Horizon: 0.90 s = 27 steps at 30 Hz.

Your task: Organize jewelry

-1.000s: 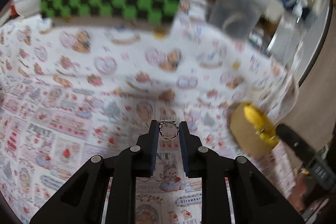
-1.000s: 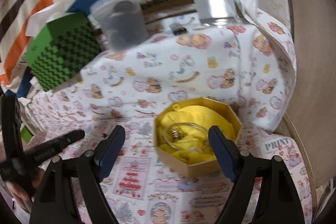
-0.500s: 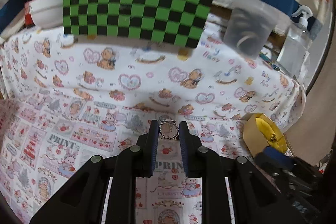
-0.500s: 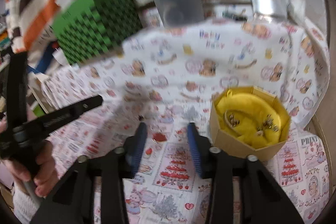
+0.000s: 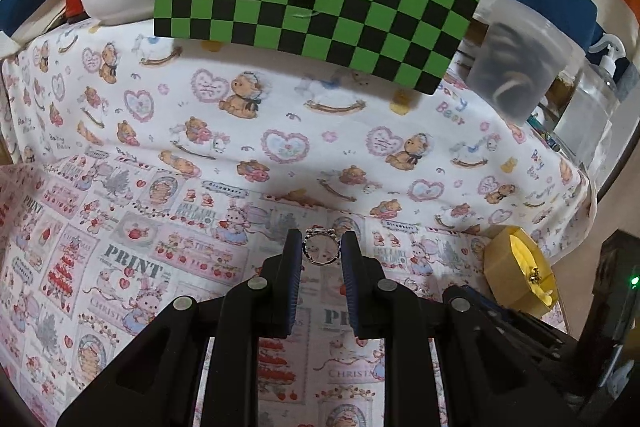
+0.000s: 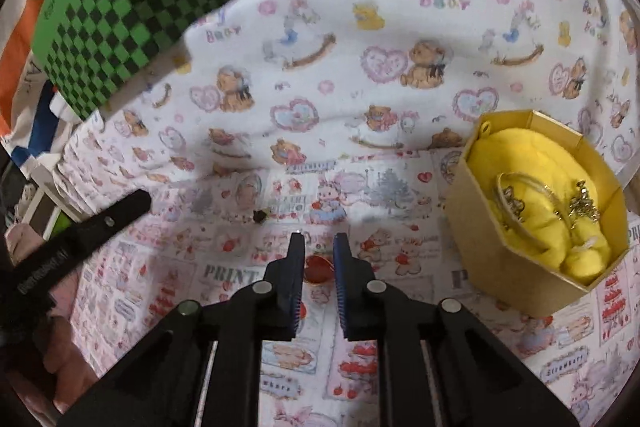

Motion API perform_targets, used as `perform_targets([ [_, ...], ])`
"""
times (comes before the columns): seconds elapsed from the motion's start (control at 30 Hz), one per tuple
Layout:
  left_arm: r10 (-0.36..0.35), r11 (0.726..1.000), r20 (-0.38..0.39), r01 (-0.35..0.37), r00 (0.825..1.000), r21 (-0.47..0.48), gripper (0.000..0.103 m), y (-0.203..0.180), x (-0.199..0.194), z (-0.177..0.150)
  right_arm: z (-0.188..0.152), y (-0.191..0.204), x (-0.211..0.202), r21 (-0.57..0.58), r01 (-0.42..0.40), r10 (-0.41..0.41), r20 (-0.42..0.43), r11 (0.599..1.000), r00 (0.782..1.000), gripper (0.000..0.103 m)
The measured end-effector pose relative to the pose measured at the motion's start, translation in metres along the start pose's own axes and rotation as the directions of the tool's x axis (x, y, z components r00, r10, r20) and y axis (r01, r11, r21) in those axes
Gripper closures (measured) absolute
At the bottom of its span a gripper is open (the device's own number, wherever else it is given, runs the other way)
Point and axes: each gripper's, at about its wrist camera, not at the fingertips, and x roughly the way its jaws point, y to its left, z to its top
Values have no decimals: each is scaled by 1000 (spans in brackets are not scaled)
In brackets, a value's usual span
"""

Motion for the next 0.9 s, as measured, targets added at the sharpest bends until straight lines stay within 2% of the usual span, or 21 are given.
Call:
perform_targets([
  [0.13, 18, 999, -14, -17, 1000, 34, 84, -4, 6, -1, -2, 6, 2, -66, 30, -29, 5, 997, 1000, 89],
  [0.27, 0, 1000, -28, 0, 1000, 18, 84, -3, 7, -1, -1, 7, 7, -56, 21, -22, -13, 998, 1000, 87],
  [0.33, -13, 1000, -21, 13, 1000, 17, 84, -3, 4, 0, 0, 7, 10, -55, 20, -21, -19, 998, 1000, 82],
  [0.43, -9, 1000, -13, 9, 1000, 18, 84, -3, 2, 0, 0, 8, 14, -61, 20, -22, -32, 998, 999, 80],
  [0.57, -9, 1000, -32, 9, 999, 18, 84, -3, 7, 0, -2, 10, 15, -70, 16, -19, -38, 997, 999, 72],
  [0.7, -5, 1000, -35, 6, 999, 15, 84, -1, 8, -1, -4, 16, 16, -98, 28, -31, -34, 995, 999, 72],
  [0.8, -9, 1000, -30, 9, 1000, 12, 84, -1, 7, 0, -5, 19, 19, -117, 28, -33, -40, 993, 999, 93],
  [0.9, -6, 1000, -24, 6, 1000, 17, 84, -1, 5, 0, -4, 16, 15, -104, 37, -39, -19, 994, 999, 94],
])
